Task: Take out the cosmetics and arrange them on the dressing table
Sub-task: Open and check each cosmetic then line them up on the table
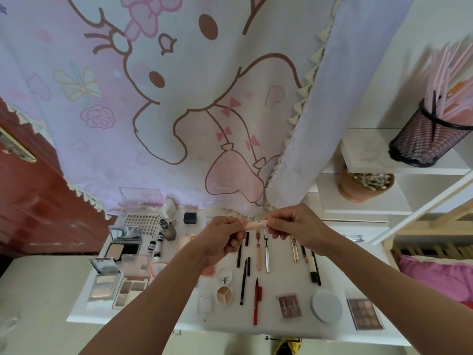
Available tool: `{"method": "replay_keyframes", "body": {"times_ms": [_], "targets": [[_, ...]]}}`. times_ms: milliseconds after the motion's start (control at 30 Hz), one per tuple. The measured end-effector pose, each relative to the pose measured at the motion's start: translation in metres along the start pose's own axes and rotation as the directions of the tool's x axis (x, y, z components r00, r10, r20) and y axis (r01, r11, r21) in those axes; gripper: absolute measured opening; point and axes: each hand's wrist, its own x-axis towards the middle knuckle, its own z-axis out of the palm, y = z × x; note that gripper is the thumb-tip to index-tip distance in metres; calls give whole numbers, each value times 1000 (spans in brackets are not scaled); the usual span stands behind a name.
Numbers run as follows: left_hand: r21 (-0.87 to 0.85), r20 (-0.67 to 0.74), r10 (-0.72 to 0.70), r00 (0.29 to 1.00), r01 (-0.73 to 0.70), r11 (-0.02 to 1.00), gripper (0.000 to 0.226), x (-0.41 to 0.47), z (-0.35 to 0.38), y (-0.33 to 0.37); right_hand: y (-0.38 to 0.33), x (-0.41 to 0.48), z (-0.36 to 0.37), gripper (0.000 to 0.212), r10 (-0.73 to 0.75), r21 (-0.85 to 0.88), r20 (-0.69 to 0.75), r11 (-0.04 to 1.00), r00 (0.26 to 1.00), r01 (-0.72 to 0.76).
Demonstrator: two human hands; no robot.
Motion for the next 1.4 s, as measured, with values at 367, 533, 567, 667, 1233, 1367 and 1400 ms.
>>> {"method": "replay_keyframes", "body": {"times_ms": [367,533,567,667,1233,1367,1400], "targets": [[150,-65,57,996,-47,988,24,1,6,4,-3,2,1,11,23,-158,2,987,1000,-23],[285,-26,99,995,-88,954,28,-1,4,10,-2,7,1,5,45,-280,64,960,997,-25],[283,-30,94,995,-81,956,26,-1,4,11,-1,8,0,5,35,-304,59,953,998,-16],[244,-66,42,997,-25,970,28,0,4,12,4,12,-1,5,-32,-420,15,907,999,35],[201,-94,68,993,-48,978,34,5,-4,23,-2,18,4,18,-240,-486,-9,849,971,206],[268,-88,138,986,-110,957,28,6,-3,18,-2,19,1,15,-78,-323,35,943,996,86],[278,-88,150,985,-120,953,26,7,-3,17,0,19,0,15,-64,-315,36,946,997,72]]}}
